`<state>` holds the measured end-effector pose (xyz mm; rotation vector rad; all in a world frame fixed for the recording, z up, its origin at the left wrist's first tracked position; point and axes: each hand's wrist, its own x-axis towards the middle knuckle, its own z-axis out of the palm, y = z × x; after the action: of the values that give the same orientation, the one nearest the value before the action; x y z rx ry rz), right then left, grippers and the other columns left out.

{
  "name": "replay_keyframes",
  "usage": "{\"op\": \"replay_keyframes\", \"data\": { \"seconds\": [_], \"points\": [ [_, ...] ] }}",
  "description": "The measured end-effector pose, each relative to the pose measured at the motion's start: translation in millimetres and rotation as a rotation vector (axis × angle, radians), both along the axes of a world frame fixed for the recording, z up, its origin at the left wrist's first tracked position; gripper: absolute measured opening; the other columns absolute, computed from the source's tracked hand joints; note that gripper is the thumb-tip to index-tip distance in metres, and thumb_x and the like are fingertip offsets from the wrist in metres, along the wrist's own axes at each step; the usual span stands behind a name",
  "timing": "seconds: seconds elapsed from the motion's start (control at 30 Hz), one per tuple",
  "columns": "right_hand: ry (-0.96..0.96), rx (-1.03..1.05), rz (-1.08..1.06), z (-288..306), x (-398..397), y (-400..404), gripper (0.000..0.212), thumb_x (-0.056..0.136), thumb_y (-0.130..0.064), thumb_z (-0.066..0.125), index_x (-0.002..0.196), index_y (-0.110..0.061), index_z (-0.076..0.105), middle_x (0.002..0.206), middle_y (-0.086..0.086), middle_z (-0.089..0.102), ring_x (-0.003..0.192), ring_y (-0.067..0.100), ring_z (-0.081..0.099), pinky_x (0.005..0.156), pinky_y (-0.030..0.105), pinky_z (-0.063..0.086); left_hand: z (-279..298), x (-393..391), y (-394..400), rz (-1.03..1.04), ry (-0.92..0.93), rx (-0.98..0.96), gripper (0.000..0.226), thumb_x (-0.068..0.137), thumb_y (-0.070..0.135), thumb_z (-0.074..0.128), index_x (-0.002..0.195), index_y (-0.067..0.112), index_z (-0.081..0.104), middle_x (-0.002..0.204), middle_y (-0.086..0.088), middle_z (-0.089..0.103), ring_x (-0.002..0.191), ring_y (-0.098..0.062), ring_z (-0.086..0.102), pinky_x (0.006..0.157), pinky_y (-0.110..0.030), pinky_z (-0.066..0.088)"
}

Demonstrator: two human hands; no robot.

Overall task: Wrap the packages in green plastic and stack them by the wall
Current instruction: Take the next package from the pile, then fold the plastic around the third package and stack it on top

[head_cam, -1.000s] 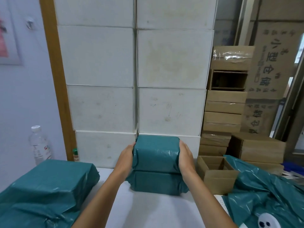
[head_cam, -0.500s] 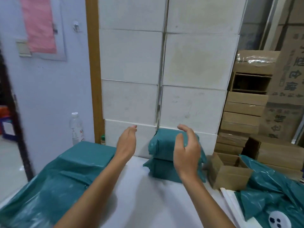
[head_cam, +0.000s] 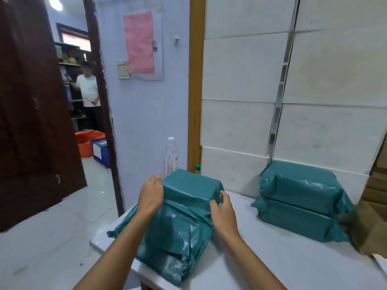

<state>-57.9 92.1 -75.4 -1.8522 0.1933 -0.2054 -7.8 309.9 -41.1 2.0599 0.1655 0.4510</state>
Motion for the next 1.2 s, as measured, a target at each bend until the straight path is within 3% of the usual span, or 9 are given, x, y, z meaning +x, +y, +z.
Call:
{"op": "replay_keyframes", "data": {
  "seconds": [0.07,0.3,0.43,0.53,0.63,0.77,0.9,1.07,1.2],
  "points": [
    [0.029,0.035,-0.003,-13,9,1,0.06,0.087,-0.054,0.053,0.146,-0.043,0.045,0.138,-0.009,0.065,0.116,0.016,0.068,0.103,0.049,0.055,-8,1,3,-0.023,0.061,0.003,0.044,0.111,0.034,0.026,0.104,0.012,0.062,0.122,-0.016,0.067,0.107,-0.031,0.058,0.097,-0.044,0.044],
    [0.045,0.107,-0.007,6,-2,9,0.04,0.099,-0.035,0.056,0.139,-0.032,0.057,0.128,-0.008,0.068,0.111,0.012,0.067,0.103,0.044,0.055,-12,5,-9,-0.081,0.123,-0.022,0.042,0.111,0.03,0.026,0.099,0.008,0.06,0.106,-0.011,0.064,0.097,-0.029,0.057,0.083,-0.039,0.041],
    [0.027,0.17,-0.029,2,-3,-2,0.05,0.091,-0.043,0.06,0.14,-0.034,0.06,0.126,-0.008,0.072,0.108,0.013,0.071,0.1,0.047,0.058,-11,6,-10,-0.087,0.128,-0.033,0.043,0.11,0.033,0.026,0.108,0.013,0.064,0.117,-0.011,0.065,0.104,-0.029,0.058,0.091,-0.04,0.042],
    [0.006,0.169,-0.031,8,-17,-12,0.049,0.093,-0.035,0.064,0.142,-0.032,0.059,0.128,-0.006,0.072,0.107,0.013,0.072,0.097,0.044,0.06,-10,-10,-13,-0.107,0.089,-0.036,0.043,0.11,0.04,0.026,0.109,0.021,0.065,0.118,-0.007,0.066,0.106,-0.026,0.059,0.096,-0.042,0.044],
    [-0.057,0.166,-0.03,16,-44,-26,0.04,0.096,-0.022,0.066,0.134,-0.035,0.061,0.125,-0.011,0.073,0.101,0.004,0.073,0.086,0.029,0.06,-9,-40,-21,-0.159,0.022,-0.033,0.044,0.109,0.045,0.025,0.113,0.029,0.066,0.12,0.001,0.066,0.11,-0.019,0.061,0.102,-0.046,0.047],
    [-0.136,0.116,-0.039,23,-95,-52,0.039,0.097,-0.012,0.065,0.124,-0.039,0.063,0.114,-0.022,0.072,0.09,-0.013,0.068,0.067,0.007,0.052,-16,-93,-33,-0.262,-0.01,-0.064,0.042,0.11,0.048,0.029,0.139,0.037,0.058,0.137,0.011,0.06,0.125,-0.011,0.055,0.114,-0.045,0.043],
    [-0.154,0.052,-0.051,20,-145,-84,0.044,0.095,-0.009,0.068,0.123,-0.043,0.062,0.108,-0.029,0.075,0.097,-0.018,0.066,0.072,0.004,0.05,-26,-146,-49,-0.307,-0.034,-0.097,0.049,0.106,0.054,0.033,0.147,0.036,0.053,0.142,0.017,0.056,0.133,-0.005,0.05,0.117,-0.037,0.037],
    [-0.166,-0.006,-0.115,10,-199,-133,0.05,0.094,-0.005,0.071,0.122,-0.045,0.061,0.104,-0.048,0.067,0.103,-0.021,0.064,0.077,0.002,0.049,-30,-189,-91,-0.387,0.013,-0.128,0.041,0.091,0.067,0.035,0.126,0.057,0.054,0.128,0.047,0.053,0.125,0.022,0.045,0.111,-0.031,0.036],
    [-0.158,-0.018,-0.188,6,-229,-175,0.049,0.095,-0.004,0.07,0.122,-0.044,0.06,0.103,-0.048,0.068,0.101,-0.022,0.063,0.074,0.0,0.048,-32,-205,-138,-0.465,0.015,-0.147,0.047,0.097,0.058,0.038,0.138,0.045,0.057,0.136,0.034,0.056,0.124,0.024,0.045,0.112,-0.031,0.04]
  ]
}}
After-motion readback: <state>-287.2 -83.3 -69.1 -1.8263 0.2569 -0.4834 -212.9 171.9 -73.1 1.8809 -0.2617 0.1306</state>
